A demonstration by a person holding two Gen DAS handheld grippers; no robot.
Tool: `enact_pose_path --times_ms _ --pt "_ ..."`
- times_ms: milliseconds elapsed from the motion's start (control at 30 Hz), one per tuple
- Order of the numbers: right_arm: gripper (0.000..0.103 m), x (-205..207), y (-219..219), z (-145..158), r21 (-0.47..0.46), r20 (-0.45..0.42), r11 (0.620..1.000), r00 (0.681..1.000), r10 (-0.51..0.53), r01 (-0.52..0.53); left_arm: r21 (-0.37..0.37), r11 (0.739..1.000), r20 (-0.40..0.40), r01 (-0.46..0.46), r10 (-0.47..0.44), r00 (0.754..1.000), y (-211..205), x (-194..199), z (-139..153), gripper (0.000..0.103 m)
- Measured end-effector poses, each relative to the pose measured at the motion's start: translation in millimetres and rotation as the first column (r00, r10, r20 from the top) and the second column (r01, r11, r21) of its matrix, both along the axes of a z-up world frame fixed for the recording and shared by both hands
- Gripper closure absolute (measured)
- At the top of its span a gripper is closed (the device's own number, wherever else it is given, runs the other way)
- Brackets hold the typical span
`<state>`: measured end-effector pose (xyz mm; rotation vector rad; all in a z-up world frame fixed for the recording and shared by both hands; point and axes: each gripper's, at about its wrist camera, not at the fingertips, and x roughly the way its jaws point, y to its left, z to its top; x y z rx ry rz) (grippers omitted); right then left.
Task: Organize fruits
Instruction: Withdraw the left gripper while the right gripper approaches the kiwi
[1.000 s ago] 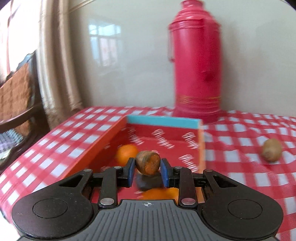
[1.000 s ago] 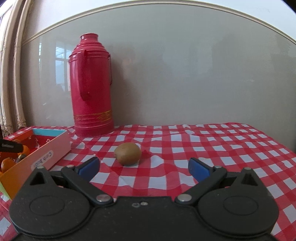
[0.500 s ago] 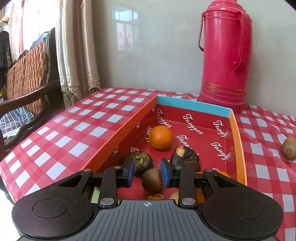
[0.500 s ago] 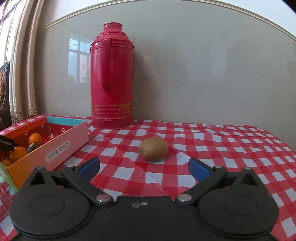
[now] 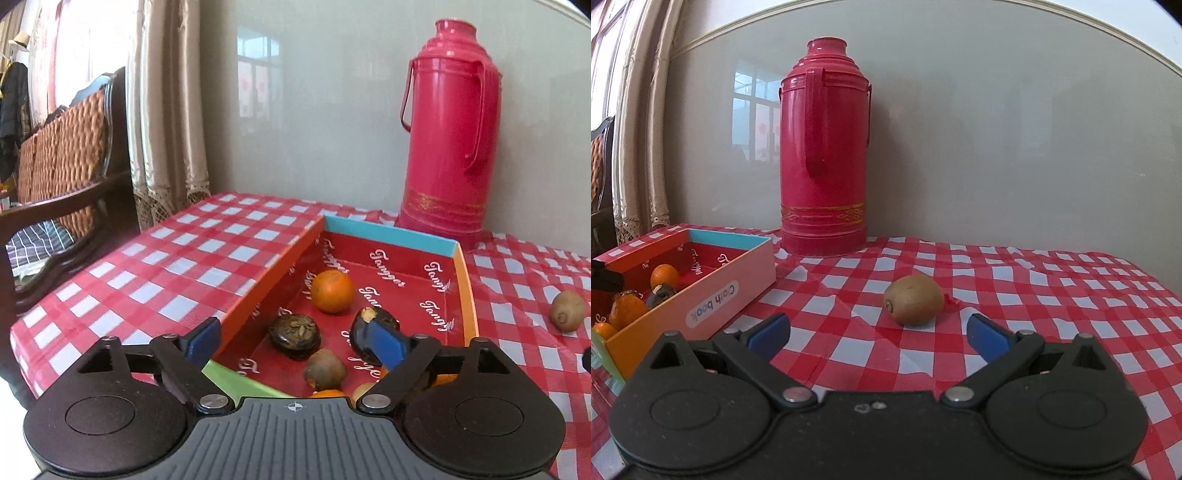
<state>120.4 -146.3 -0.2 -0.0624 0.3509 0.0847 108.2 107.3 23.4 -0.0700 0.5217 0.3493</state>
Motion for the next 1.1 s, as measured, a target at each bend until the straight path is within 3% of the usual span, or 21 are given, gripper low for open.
enact_pose_path --times_ms 100,300,600,967,1100 --pt "0.006 5.0 -2.8 -0.2 0.026 -0.033 1.000 0.999 -0.006 0.007 -0.001 1.000 0.008 -0.004 0.004 1.000 3.9 -11.4 2.3 0.007" --pt "0.006 8.1 -2.6 0.7 0.032 -0.039 0.999 0.999 -0.006 0.007 0.024 1.000 0.009 -0.010 0.010 1.000 12.4 -34.5 -1.3 0.001" --pt "0.006 21.3 6.0 0.4 0.029 -0.097 1.000 0.995 0.004 -0.001 0.088 0.995 0.058 -0.054 0.049 0.997 22.4 -63.7 -3.2 0.000" --pt "0.012 60.9 -0.9 4.1 0.010 -0.140 0.997 0.987 -0.077 0.079 -0.068 0.984 0.047 -0.164 0.167 0.985 72.1 -70.4 -9.5 0.000" --pt "0.017 74.0 -1.3 -1.2 0.006 -0.173 0.996 0.981 -0.092 0.094 -0.062 0.982 0.045 -0.176 0.179 0.983 74.9 -70.2 -12.2 0.000"
